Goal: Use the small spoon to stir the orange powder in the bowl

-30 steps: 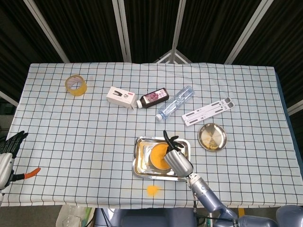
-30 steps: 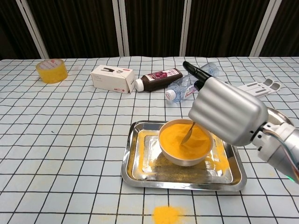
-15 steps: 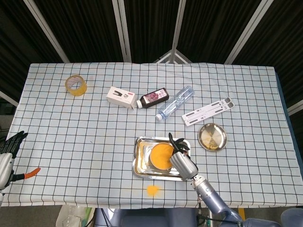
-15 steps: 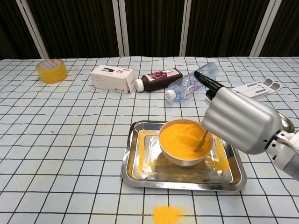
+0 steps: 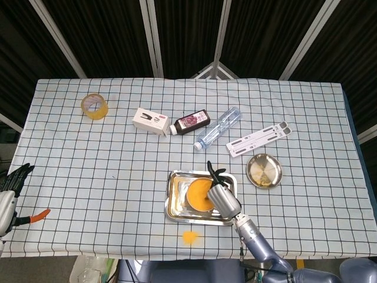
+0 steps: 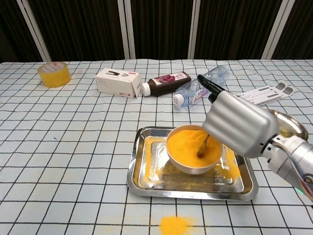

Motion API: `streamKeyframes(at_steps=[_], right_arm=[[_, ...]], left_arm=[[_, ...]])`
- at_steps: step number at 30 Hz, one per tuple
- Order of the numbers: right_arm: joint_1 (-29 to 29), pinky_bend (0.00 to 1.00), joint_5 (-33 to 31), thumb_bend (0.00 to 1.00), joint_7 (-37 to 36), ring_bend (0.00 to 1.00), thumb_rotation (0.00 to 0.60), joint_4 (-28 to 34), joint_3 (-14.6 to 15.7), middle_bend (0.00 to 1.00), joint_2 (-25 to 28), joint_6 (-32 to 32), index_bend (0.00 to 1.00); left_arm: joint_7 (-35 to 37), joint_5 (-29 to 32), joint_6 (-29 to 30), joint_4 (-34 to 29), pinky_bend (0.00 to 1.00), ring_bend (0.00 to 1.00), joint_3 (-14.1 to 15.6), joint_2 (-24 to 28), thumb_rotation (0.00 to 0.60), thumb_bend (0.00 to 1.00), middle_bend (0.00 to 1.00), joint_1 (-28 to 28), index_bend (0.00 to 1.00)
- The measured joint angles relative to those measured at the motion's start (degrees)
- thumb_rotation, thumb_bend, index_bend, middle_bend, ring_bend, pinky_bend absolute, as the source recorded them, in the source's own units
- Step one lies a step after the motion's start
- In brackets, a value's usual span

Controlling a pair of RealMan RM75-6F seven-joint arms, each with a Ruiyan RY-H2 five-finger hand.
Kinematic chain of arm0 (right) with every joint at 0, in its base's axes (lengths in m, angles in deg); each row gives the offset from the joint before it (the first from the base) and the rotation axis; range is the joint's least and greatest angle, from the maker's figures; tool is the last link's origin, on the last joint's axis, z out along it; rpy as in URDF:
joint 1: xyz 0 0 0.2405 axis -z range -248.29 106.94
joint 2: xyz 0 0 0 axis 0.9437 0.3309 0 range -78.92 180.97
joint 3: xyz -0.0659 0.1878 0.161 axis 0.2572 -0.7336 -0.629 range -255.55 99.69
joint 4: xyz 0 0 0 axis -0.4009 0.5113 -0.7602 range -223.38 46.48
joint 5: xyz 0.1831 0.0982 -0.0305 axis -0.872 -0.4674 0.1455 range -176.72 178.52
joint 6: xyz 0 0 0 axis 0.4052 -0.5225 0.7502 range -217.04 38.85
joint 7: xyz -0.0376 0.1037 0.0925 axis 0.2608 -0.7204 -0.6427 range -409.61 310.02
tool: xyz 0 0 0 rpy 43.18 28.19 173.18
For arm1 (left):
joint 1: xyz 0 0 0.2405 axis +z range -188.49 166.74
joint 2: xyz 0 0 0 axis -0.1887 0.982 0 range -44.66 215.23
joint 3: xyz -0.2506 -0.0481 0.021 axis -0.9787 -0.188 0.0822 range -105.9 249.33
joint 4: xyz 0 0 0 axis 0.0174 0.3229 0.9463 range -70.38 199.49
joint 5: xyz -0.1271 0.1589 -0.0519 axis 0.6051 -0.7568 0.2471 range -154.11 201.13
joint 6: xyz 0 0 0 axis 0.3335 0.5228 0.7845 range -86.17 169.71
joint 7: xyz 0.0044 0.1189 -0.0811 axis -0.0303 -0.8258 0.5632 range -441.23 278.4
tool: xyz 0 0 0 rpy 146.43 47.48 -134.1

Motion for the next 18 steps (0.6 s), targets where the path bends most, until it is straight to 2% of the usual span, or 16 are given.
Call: streamKeyframes(at_steps=[18], right_arm=[[-0.97,0.0,0.41,0.98,0.24,0.39,0.6,3.81,-1.38,0.72,1.43,0.85,0.89]], left_arm=[[-0.36,0.22,-0.06,-0.12,0.0,0.0,-0.03,-0.12,0.6,0.0,0.0,0.0,0.0]])
